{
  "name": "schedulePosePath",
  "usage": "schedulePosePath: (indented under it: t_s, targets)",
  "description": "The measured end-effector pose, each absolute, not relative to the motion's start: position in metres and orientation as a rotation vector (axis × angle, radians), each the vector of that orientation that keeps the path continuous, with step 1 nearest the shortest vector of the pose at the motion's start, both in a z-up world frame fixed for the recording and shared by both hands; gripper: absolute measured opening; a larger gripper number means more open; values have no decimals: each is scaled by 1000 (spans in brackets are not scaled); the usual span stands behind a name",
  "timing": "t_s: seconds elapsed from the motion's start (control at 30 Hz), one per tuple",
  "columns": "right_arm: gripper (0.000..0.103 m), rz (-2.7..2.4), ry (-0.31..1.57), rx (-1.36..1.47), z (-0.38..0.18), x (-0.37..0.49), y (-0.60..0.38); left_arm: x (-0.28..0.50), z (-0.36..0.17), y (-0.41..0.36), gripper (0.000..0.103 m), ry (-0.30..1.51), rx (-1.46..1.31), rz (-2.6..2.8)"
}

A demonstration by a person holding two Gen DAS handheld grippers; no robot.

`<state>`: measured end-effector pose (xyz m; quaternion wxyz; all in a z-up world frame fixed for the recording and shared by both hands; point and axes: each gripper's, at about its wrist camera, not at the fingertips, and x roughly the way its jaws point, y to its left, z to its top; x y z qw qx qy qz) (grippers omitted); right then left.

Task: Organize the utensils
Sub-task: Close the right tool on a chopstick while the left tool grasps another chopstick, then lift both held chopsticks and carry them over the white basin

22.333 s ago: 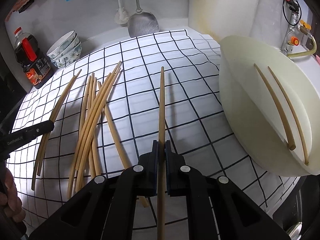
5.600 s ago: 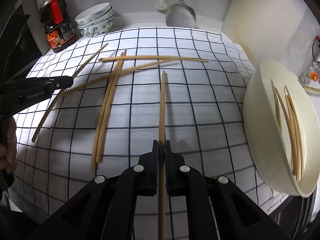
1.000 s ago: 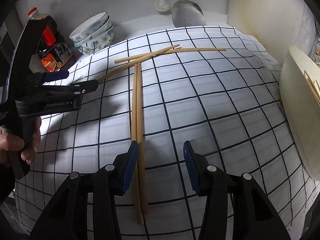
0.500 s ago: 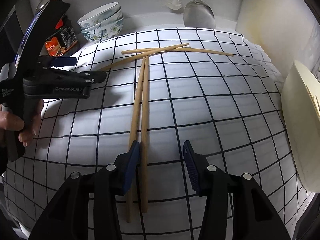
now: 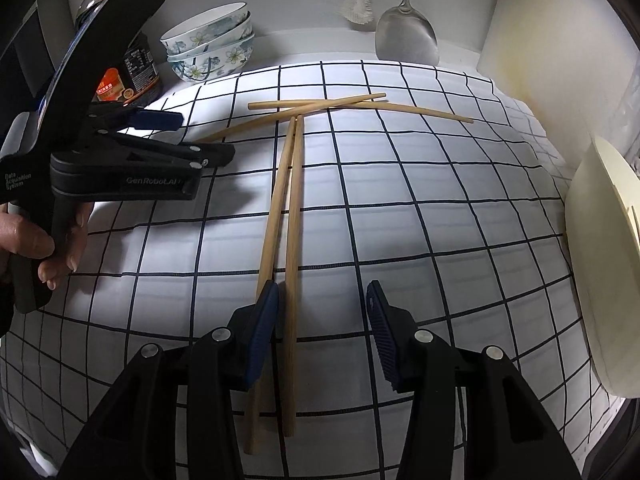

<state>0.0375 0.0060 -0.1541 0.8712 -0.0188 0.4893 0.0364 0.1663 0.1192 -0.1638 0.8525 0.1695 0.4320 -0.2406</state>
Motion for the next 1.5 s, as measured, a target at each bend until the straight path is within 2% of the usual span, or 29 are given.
schedulePosePath:
  t_s: [0.03,0.1,0.17,0.27,0.3,0.4,0.43,0.93,1.5]
  targets:
    - [44,78,1023,-40,-154,38,6,166,-164,118,65,911,350,-516]
    - [43,83,1023,-44,-154,38,7,164,-163,116,47,914,338,-549]
    - [40,89,1022,-46,-154,39,8,161,-162,112,35,914,336,-573]
    - [29,98,1022,-54,-153,40,10,157,-162,105,14,916,338,-608]
    - [23,100,1022,-57,-153,40,10,155,-162,102,10,916,341,-618]
    - [7,100,1030,-71,-152,43,11,153,-163,99,7,906,359,-618]
    - [6,99,1032,-71,-152,44,10,153,-163,100,7,907,355,-618]
    - [6,54,1012,53,-136,34,-20,127,-134,100,7,896,304,-665]
    - [6,-38,878,187,-70,-19,-100,75,-66,54,7,827,302,-722]
